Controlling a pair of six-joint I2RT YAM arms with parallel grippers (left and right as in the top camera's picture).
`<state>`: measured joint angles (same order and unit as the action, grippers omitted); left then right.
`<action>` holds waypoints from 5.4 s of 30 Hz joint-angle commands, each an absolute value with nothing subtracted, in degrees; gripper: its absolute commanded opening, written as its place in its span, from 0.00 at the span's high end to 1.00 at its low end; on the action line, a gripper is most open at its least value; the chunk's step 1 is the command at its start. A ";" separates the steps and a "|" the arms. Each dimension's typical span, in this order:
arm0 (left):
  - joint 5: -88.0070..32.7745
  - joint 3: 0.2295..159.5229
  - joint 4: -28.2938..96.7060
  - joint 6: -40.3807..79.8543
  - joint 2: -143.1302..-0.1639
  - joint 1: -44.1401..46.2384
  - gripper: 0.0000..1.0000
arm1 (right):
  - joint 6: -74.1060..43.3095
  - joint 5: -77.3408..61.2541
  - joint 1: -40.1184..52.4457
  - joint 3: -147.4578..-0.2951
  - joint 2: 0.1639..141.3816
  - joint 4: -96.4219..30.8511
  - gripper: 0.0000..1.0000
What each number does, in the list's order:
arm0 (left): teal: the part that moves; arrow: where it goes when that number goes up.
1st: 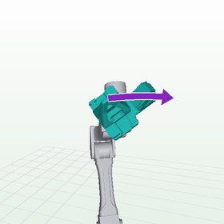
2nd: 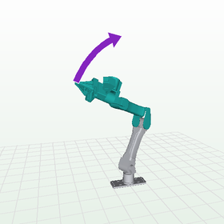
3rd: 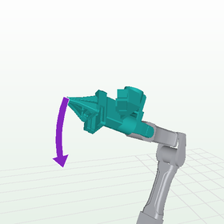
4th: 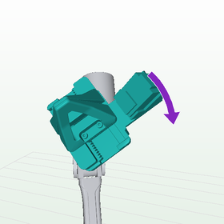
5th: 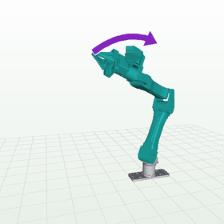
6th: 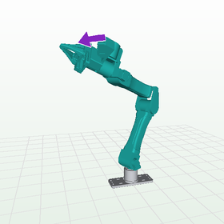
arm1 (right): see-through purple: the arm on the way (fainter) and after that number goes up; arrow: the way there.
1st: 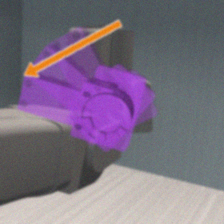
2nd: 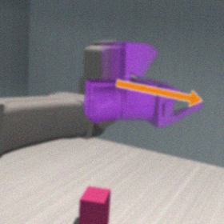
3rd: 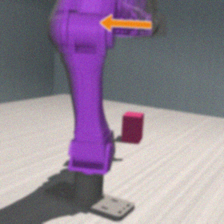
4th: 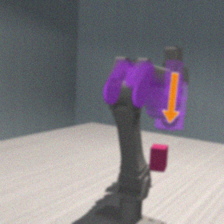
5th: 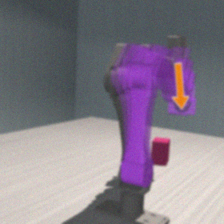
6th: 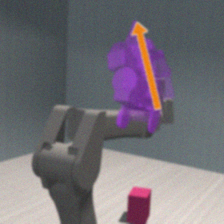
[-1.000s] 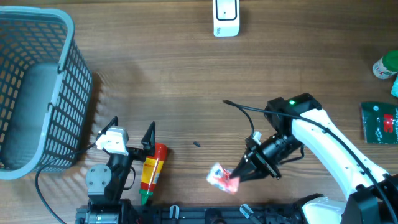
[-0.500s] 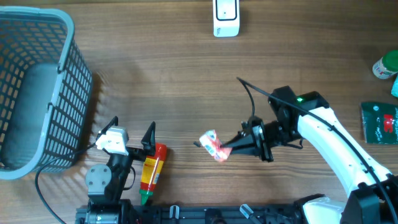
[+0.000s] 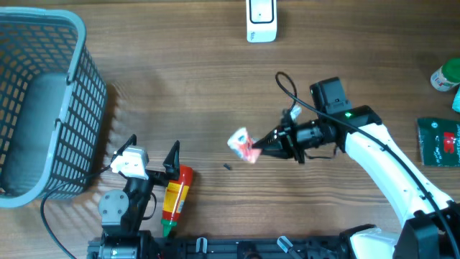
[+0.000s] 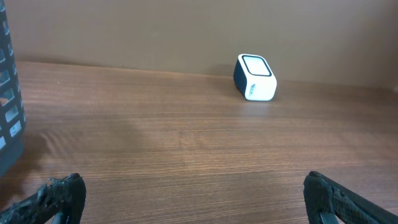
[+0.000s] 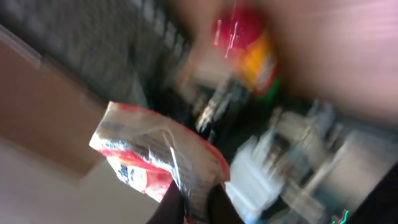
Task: Scan the item barcode
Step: 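Raise the tissue pack up to the white scanner with the right gripper, then move the tissue pack to the right edge and release it, then swing the right gripper back left toward the red-capped tube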
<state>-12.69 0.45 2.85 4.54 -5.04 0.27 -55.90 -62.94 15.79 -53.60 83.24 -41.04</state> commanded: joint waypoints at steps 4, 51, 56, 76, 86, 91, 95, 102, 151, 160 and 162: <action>-12.12 0.34 3.29 3.40 -4.99 0.49 0.00 | -32.73 -57.12 15.11 -53.69 80.20 -30.94 0.96; -12.12 0.34 3.29 3.40 -4.99 0.49 0.00 | -19.46 0.75 15.14 -74.28 118.93 33.06 0.96; -12.12 0.34 3.29 3.40 -4.99 0.49 0.00 | -18.68 7.73 15.14 -88.03 128.38 30.30 0.96; -12.12 0.34 3.29 3.40 -5.02 0.49 0.00 | -17.43 6.83 15.18 -97.93 136.44 25.65 0.96; -12.12 0.34 3.29 3.40 -5.02 0.49 0.00 | -18.26 14.74 12.14 -97.93 121.80 2.90 0.96; -12.12 0.34 3.27 3.40 -5.02 0.49 0.00 | -23.24 24.43 7.05 -97.93 117.54 -18.11 0.96; -12.12 0.34 3.29 3.40 -5.02 0.49 0.00 | -28.95 26.15 0.08 -97.17 117.99 -29.78 0.96; -12.12 0.34 3.29 3.40 -5.02 0.49 0.00 | -28.69 26.17 -14.74 -89.10 119.04 -30.41 0.96; -12.12 0.34 3.27 3.40 -5.02 0.49 0.00 | -20.99 -23.75 0.91 -82.52 87.42 -60.05 0.00; -11.97 0.34 3.27 3.38 -5.02 0.49 0.00 | -21.69 -19.51 5.54 -82.37 78.43 -70.04 0.00; -11.88 0.34 3.11 3.42 -5.02 0.49 0.00 | -23.97 -19.46 7.25 -82.37 76.14 -70.94 0.00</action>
<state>-12.67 0.47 2.92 4.54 -5.08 0.27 -21.93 -21.10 4.78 -82.52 80.44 -69.95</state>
